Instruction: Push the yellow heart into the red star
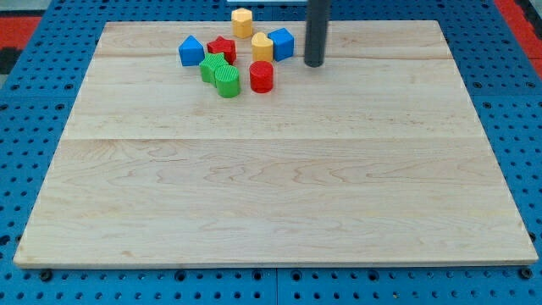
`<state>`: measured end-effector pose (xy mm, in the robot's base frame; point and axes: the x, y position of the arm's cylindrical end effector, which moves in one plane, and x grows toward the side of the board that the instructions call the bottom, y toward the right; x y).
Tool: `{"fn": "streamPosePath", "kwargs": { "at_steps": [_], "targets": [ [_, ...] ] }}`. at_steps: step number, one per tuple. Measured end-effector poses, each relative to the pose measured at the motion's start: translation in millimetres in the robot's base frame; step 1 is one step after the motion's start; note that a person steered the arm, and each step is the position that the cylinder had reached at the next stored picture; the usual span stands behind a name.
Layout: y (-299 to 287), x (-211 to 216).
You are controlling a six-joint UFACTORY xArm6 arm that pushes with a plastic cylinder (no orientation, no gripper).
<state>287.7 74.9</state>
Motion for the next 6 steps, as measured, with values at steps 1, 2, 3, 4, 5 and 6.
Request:
{"fn": "streamPosePath", "kwargs": {
  "at_steps": [1,2,3,4,5,6],
  "targets": [
    [-15,-20],
    [-54,-35],
    [-80,-35],
    [-96,-35],
    [-80,-24],
    [-105,-21]
  ]
}}
